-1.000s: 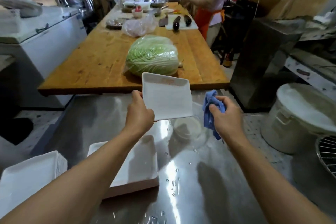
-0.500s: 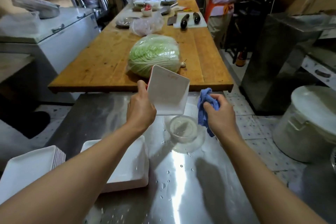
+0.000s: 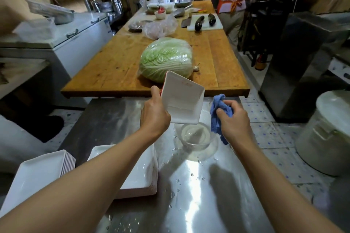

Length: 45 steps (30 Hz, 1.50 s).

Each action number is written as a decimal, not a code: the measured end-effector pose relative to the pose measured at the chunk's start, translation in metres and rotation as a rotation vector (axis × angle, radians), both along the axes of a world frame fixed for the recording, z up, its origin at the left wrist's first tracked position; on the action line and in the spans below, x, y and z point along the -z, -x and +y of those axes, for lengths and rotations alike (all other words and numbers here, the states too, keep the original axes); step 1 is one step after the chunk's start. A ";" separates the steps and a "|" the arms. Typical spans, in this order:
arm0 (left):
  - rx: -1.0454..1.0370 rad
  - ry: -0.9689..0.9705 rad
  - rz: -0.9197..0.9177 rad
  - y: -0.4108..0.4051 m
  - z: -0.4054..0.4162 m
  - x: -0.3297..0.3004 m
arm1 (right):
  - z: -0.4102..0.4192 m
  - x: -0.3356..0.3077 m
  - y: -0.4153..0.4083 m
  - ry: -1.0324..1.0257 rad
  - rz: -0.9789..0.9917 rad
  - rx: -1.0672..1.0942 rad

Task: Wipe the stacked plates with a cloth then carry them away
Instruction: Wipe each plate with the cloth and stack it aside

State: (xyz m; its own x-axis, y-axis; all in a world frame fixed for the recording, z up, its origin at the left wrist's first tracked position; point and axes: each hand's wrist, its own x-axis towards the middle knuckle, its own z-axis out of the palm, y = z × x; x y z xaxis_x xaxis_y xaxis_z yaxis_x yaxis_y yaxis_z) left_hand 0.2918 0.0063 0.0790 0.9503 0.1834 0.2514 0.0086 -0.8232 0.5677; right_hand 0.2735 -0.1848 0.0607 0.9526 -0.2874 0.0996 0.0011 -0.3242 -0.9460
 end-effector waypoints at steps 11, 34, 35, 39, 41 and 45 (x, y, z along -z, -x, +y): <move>-0.090 0.504 0.147 0.018 0.042 -0.003 | 0.028 0.001 0.009 0.018 -0.008 -0.058; 0.046 1.091 0.310 0.167 0.231 -0.011 | 0.210 -0.023 0.115 0.897 -0.155 -0.269; 0.069 1.100 0.319 0.172 0.235 -0.012 | 0.214 -0.025 0.117 0.898 -0.164 -0.250; 0.187 1.122 0.353 0.189 0.246 -0.017 | 0.228 -0.044 0.111 0.953 -0.174 -0.196; 0.230 1.142 0.352 0.194 0.247 -0.020 | 0.234 -0.055 0.108 0.923 -0.162 -0.158; 0.265 1.136 0.333 0.197 0.247 -0.028 | 0.248 -0.068 0.108 0.891 -0.191 -0.171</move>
State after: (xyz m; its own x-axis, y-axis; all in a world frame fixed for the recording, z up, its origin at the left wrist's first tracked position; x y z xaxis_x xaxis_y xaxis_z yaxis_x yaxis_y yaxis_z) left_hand 0.0953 0.2538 0.1069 0.9793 -0.0690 -0.1901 0.1984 0.1445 0.9694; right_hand 0.1657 0.0633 0.1284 0.9195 0.1135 0.3764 0.2462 -0.9128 -0.3260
